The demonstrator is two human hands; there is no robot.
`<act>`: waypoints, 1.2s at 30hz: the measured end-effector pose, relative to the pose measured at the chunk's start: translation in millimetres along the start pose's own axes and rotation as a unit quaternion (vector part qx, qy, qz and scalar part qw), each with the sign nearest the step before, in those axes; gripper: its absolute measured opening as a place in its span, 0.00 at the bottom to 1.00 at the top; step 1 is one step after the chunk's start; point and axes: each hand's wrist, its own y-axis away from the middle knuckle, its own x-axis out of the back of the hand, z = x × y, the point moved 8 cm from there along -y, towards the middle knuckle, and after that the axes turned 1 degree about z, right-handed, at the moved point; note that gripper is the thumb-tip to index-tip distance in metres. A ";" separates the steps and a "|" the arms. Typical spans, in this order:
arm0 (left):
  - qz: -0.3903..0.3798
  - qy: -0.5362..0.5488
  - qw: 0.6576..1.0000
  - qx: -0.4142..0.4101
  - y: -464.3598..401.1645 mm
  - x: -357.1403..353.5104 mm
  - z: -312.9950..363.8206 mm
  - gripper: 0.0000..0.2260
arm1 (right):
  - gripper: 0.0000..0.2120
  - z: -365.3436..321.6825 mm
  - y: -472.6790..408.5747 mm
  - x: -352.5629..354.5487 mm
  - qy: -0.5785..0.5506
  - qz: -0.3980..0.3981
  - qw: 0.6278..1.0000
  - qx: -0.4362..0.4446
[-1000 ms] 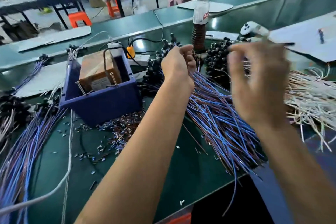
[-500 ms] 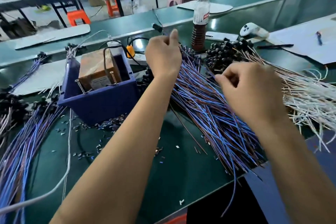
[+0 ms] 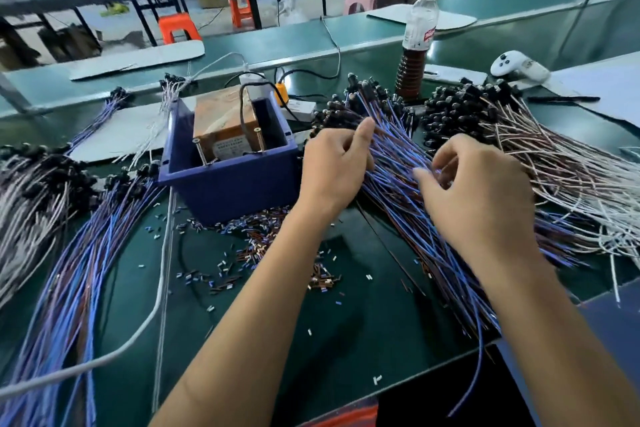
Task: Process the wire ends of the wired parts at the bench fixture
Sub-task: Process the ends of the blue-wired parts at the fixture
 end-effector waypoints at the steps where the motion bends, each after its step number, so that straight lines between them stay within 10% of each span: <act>1: -0.037 -0.001 0.999 0.005 8.3 -0.1 -1.3 0.27 | 0.10 -10.8 4.4 0.1 -0.017 -0.005 1.000 0.009; 8: -0.299 -0.236 0.908 0.173 67.9 78.7 -77.8 0.19 | 0.05 -122.5 58.8 -93.7 -0.045 -0.241 0.962 0.122; 21: 0.012 -0.429 0.858 0.282 82.7 268.4 -141.7 0.09 | 0.06 -291.8 134.5 -203.9 -0.097 -0.375 0.886 0.256; 36: -0.020 -0.481 0.848 0.221 31.2 247.1 -164.3 0.02 | 0.03 -289.9 132.3 -218.7 -0.029 -0.335 0.900 0.276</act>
